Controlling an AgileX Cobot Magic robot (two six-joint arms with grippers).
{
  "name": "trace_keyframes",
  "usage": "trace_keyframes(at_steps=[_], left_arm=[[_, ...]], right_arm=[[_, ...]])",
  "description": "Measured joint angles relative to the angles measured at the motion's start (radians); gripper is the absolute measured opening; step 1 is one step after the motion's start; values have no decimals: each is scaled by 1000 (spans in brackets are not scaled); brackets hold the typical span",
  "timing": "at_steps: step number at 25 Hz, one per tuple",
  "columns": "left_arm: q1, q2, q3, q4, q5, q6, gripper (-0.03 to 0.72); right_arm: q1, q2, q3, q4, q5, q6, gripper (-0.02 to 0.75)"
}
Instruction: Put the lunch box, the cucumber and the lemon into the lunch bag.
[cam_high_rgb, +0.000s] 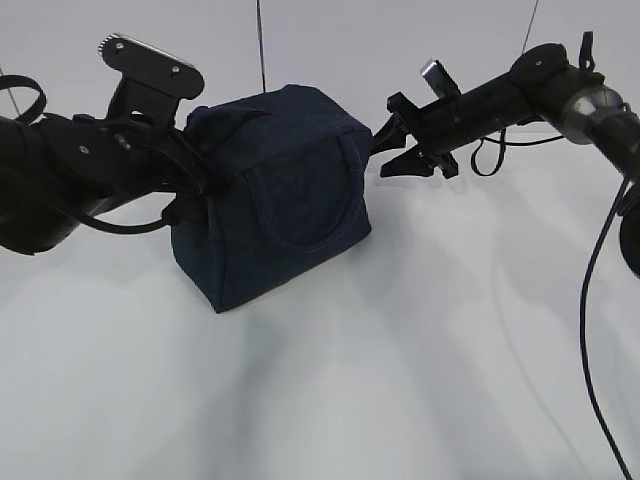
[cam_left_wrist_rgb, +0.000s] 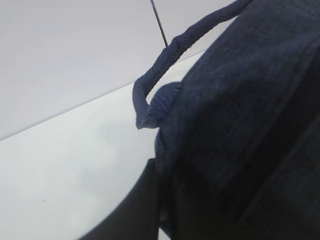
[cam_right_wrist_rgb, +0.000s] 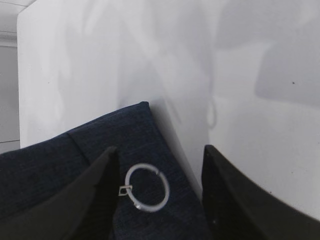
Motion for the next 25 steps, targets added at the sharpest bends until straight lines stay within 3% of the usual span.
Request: trace_keyframes(at_steps=[8, 16, 20, 25], left_arm=[[6, 0, 0, 0, 53, 0, -7], [6, -6, -6, 17, 235, 0, 18], [6, -10, -6, 49, 330, 0, 106], [8, -39, -6, 94, 419, 0, 335]], right_arm=[[-6, 0, -92, -40, 3, -111, 425], [-8, -77, -224, -207, 14, -215, 425], [-8, -130, -230, -266, 24, -246, 449], [-4, -151, -230, -257, 29, -246, 595]])
